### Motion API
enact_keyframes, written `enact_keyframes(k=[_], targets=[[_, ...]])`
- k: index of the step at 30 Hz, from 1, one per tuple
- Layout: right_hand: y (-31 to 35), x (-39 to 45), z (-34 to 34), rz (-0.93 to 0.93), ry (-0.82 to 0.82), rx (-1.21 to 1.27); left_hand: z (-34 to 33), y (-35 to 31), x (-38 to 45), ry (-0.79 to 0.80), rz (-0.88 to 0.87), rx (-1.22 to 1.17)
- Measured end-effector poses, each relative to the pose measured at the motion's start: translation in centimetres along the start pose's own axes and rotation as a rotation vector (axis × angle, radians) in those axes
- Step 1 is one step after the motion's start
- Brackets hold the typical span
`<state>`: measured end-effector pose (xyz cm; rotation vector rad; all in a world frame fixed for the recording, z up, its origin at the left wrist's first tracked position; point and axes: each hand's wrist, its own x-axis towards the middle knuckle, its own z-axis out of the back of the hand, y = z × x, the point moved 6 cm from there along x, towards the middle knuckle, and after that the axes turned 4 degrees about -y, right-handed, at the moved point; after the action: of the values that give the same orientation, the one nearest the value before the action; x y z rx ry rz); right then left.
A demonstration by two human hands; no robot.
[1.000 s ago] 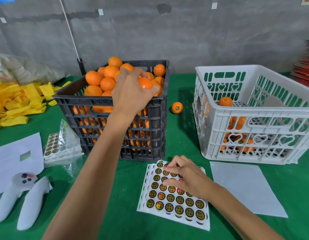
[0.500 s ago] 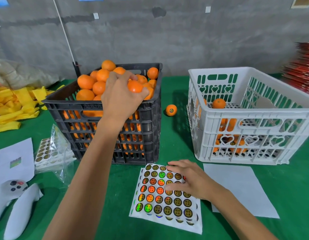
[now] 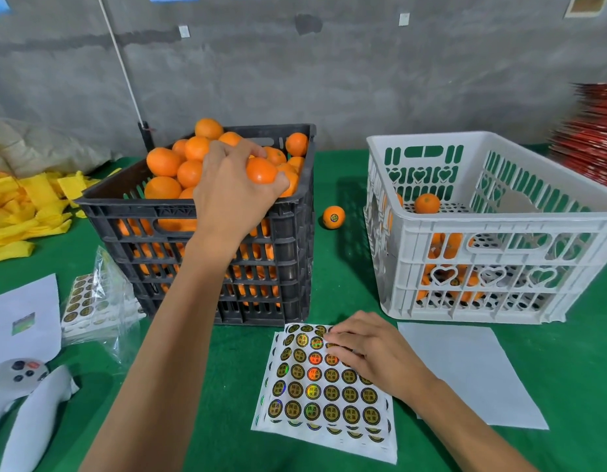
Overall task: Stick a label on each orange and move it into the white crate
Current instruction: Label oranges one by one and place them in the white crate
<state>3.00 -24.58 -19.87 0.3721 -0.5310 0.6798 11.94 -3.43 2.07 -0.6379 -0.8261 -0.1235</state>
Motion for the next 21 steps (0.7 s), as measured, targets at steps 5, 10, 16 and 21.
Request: enact_keyframes(k=[5, 10, 16, 21], targets=[[1.2, 0.1, 0.5, 0.221, -0.1, -0.162, 0.1, 0.0, 0.0, 0.006, -0.003, -0.007], [1.3, -0.2, 0.4, 0.274, -0.133, -0.258, 0.1, -0.1, -0.1, 0.022, -0.001, -0.006], [0.0, 0.3, 2.1, -0.097, -0.225, 0.077, 0.3, -0.2, 0.0, 0.028, -0.006, -0.024], [-0.3, 6.3, 7.8, -0.529, -0.591, 0.751, 0.5, 0.4, 0.9, 0.057, 0.044, -0.363]])
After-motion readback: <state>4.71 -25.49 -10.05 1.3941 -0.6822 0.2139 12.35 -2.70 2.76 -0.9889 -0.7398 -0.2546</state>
